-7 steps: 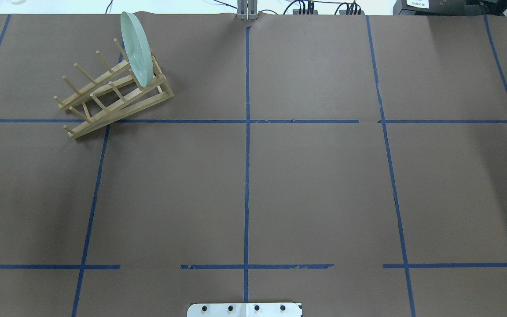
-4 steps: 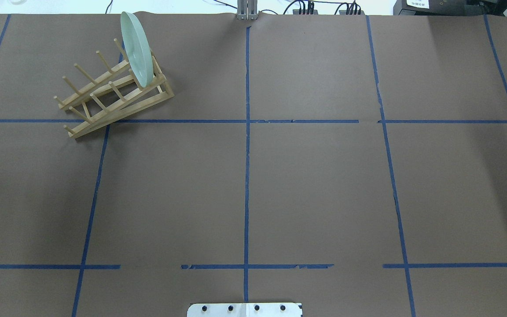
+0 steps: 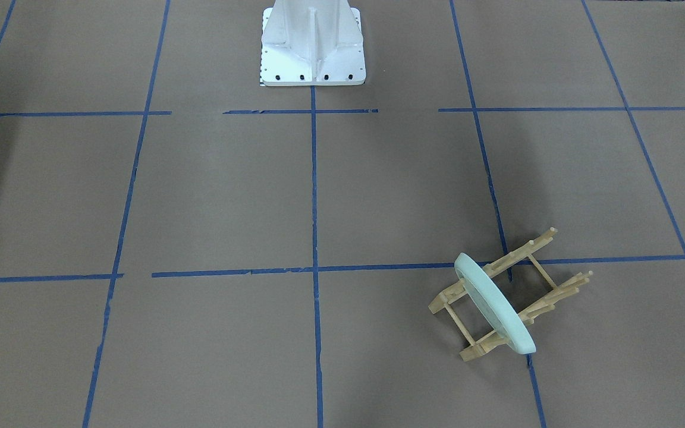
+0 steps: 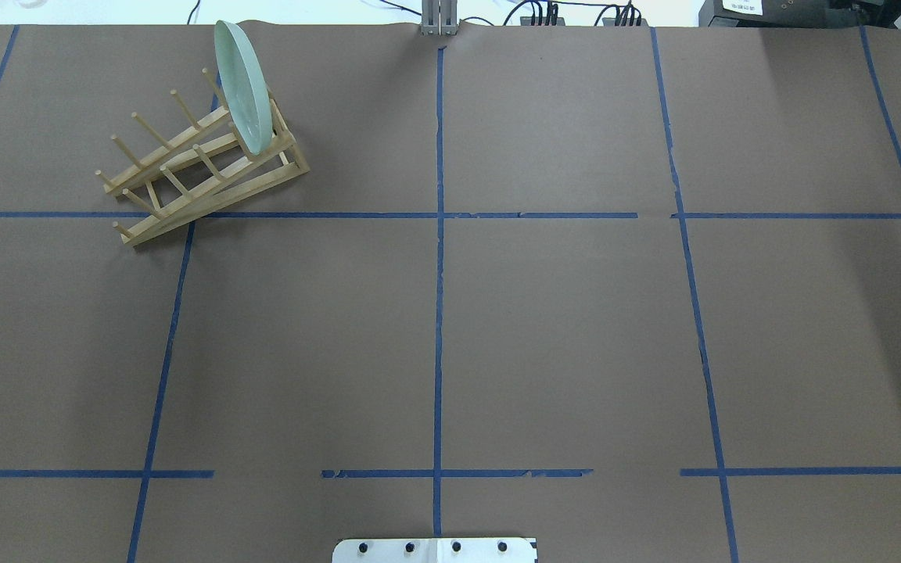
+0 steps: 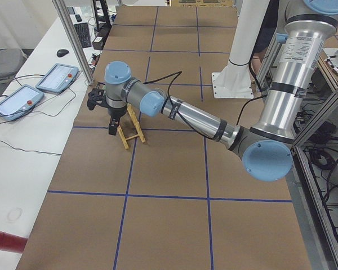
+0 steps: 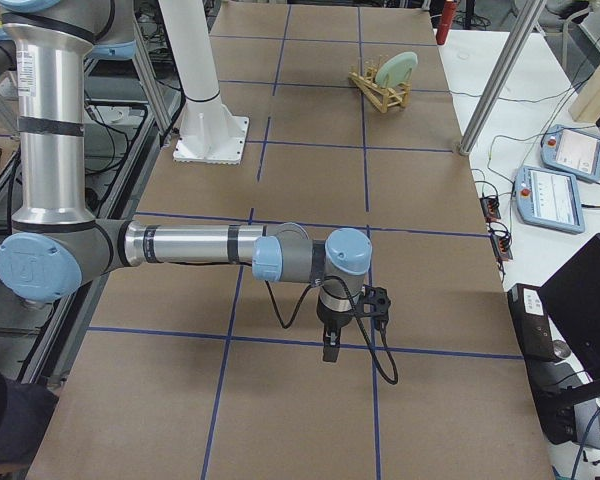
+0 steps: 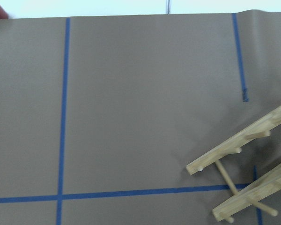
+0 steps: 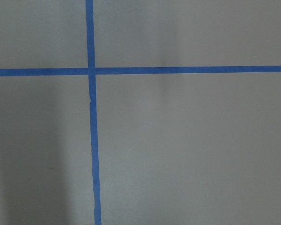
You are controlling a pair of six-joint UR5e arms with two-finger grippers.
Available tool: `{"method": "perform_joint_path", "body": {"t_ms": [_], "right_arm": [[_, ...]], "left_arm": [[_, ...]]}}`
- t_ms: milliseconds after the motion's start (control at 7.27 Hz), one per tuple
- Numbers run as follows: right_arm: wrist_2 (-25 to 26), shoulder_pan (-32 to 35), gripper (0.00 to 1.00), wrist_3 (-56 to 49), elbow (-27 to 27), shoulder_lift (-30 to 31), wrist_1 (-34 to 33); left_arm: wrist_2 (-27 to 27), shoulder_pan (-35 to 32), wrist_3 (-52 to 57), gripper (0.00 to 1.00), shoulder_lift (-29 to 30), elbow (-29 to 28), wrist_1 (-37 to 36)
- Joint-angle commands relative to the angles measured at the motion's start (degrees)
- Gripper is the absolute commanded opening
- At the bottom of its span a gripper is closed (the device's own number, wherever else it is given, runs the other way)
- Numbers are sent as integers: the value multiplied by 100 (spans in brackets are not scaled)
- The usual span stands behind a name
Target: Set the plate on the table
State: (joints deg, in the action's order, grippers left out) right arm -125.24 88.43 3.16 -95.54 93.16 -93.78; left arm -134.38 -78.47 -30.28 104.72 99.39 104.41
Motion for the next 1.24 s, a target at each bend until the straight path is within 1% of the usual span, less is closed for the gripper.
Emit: {"method": "perform_joint_path", "body": {"t_ms": [0,138,275,413,550,688,826,963,1101], "right_arm": [[0,7,100,0,0,0,-9],[0,-1,100,0,0,0,0],[0,-1,100,0,0,0,0],[0,7,100,0,0,0,0],[0,7,100,0,0,0,0],[0,-1,100,0,0,0,0],[0,7,100,0,0,0,0],[0,-1,100,0,0,0,0],[0,-1,100,0,0,0,0]], "left_arm": [[8,516,-1489,100,162,-592,1959],[43,831,-3169,100,433,-1023,2778],[44,1034,-4299,100,566,-1453,3630],[52,1053,-4946,100,741,-1701,4056],[209,1071,-5848,100,1178,-1930,4095],[506,1262,-6493,100,1356,-1958,4244],[936,1447,-7134,100,1393,-1967,4697],[1410,1684,-7576,100,1419,-1967,4946],[1632,1860,-7615,100,1524,-2011,4974]]}}
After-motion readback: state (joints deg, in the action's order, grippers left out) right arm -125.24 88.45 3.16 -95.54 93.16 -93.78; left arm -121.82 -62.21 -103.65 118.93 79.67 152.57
